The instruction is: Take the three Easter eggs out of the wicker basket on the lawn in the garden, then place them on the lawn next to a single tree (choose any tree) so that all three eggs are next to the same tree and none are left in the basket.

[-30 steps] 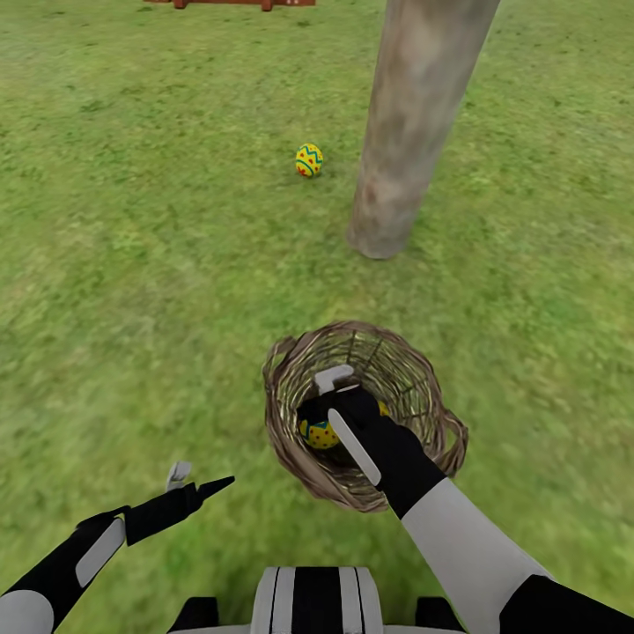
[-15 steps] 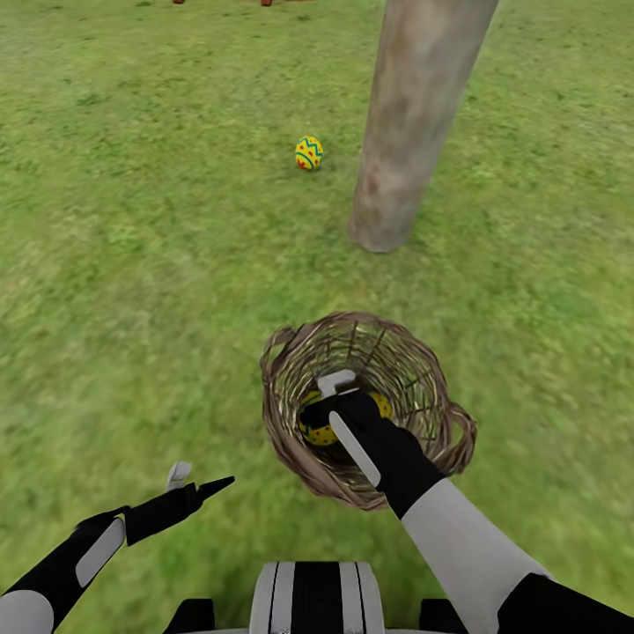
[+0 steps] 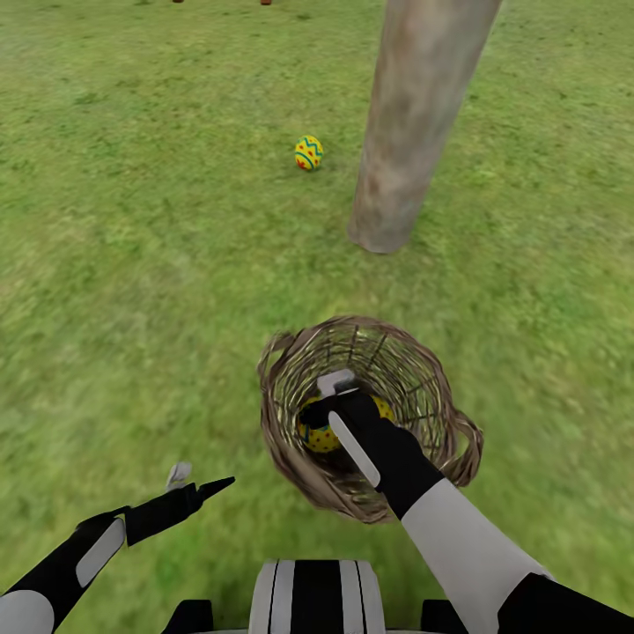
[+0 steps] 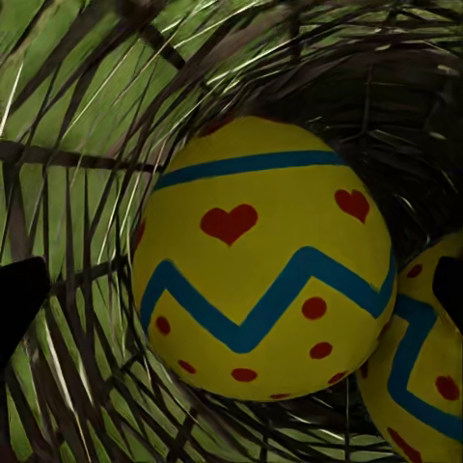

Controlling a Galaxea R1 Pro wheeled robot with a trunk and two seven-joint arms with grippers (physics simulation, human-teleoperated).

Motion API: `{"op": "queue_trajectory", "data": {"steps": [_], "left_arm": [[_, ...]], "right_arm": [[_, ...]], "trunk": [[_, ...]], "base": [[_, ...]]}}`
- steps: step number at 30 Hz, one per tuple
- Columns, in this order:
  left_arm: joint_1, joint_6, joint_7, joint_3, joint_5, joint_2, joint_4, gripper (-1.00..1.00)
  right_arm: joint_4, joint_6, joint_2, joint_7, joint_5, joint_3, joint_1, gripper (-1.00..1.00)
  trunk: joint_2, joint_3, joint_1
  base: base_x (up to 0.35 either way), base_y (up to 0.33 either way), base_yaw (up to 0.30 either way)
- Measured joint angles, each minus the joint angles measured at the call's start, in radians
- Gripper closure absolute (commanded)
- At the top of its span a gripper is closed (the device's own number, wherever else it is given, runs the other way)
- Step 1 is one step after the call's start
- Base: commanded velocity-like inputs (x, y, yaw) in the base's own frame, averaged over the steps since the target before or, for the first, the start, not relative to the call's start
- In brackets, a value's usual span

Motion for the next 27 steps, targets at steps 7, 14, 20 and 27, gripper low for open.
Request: {"op": "queue_trajectory", "data": {"steps": [7,14,20,27], "left_arm": [[0.0,0.0,0.0,-0.001,0.0,0.0,-0.001,-1.0],[0.0,0.0,0.0,-0.001,0.0,0.0,-0.001,-1.0],[0.0,0.0,0.0,-0.002,0.0,0.0,-0.001,-1.0],[0.0,0.001,-0.001,-0.001,0.001,0.0,-0.002,-1.0]], "right_arm": [[-0.003,0.0,0.0,-0.001,-0.001,0.003,0.0,-1.0],[-0.003,0.001,0.0,-0.002,0.005,0.004,0.0,-1.0],[0.0,0.0,0.0,-0.002,0.001,0.002,0.0,-1.0],[0.002,0.0,0.0,-0.002,0.001,0.002,0.0,-1.0]], "trunk": [[0.0,0.0,0.0],[0.0,0.0,0.0],[0.0,0.0,0.0],[-0.007,-0.008,0.004]], "base": [[0.03,-0.01,0.066],[0.011,-0.068,0.176],[0.022,-0.078,0.009],[0.0,-0.001,0.062]]}}
